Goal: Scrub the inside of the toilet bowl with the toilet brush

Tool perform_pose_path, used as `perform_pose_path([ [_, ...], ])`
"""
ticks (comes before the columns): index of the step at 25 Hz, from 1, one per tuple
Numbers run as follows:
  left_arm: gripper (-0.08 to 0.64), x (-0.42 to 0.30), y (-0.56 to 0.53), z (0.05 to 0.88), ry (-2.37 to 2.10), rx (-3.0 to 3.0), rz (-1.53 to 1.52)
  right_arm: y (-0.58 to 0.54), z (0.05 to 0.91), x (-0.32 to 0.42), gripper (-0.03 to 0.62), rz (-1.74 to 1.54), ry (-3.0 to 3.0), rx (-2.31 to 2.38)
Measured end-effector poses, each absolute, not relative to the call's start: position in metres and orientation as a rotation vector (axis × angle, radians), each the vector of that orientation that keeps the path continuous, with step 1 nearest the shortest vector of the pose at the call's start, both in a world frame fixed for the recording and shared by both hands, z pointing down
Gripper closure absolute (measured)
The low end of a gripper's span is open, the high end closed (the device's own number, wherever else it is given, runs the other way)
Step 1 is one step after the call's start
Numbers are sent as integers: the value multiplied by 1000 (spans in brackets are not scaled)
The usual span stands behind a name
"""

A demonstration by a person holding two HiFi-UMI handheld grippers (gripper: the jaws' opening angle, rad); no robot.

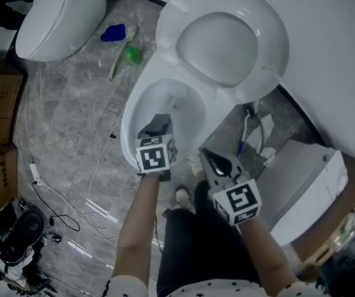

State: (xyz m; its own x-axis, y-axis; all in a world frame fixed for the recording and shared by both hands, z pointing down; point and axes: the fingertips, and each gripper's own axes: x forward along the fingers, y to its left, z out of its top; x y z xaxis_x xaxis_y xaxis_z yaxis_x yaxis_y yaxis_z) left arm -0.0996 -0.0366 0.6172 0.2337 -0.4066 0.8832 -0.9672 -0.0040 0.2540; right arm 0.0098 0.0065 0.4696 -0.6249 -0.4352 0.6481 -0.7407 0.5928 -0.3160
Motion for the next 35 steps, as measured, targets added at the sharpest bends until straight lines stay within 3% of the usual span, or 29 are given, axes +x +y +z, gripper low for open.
perform_pose_path([
  [35, 407, -180, -6, 613, -1482, 1468, 741, 20, 464, -22, 586, 758, -2343, 885],
])
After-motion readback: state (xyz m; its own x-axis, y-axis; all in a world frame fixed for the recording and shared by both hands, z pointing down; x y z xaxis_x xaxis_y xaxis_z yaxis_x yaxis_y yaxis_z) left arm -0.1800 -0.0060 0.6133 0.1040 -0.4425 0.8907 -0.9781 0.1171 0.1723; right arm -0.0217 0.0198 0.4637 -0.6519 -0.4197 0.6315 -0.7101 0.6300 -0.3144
